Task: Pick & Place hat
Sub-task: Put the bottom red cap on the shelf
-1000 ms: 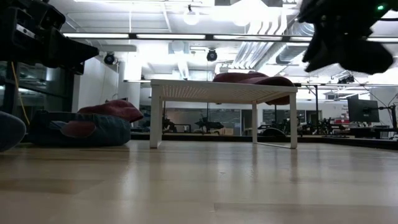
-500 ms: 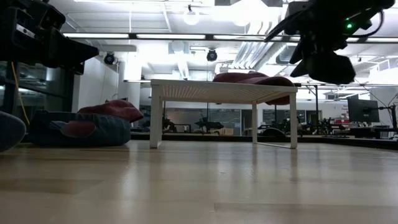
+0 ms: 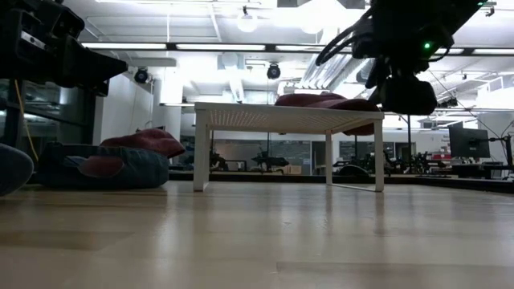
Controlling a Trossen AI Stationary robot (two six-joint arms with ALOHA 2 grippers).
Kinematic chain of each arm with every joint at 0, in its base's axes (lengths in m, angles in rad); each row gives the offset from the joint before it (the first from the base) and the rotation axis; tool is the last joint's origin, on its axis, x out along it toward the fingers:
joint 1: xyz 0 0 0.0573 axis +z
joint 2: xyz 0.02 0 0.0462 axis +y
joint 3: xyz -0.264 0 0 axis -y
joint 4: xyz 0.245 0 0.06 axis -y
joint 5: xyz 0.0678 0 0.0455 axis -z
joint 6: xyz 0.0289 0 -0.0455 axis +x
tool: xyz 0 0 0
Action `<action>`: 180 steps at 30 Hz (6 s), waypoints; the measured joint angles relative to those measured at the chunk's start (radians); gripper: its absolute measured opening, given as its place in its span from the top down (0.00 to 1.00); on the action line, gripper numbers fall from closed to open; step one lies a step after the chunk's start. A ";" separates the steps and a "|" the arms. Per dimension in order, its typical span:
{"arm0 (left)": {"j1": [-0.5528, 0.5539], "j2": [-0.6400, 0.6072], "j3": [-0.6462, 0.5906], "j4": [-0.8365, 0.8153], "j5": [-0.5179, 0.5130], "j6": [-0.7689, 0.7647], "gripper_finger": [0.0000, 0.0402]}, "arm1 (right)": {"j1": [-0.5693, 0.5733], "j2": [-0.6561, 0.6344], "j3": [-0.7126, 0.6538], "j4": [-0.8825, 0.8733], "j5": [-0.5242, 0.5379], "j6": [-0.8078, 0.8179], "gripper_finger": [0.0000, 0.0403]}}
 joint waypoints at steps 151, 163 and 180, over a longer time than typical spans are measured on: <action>0.000 0.000 0.000 0.000 0.000 0.000 0.98 | -0.039 0.006 0.147 0.235 -0.171 -0.324 0.81; 0.000 0.000 0.000 0.000 0.000 0.000 0.98 | -0.044 0.003 0.148 0.236 -0.264 -0.296 0.69; 0.000 0.000 0.000 0.000 0.000 0.000 0.98 | -0.044 -0.054 0.146 0.238 -0.282 -0.332 0.67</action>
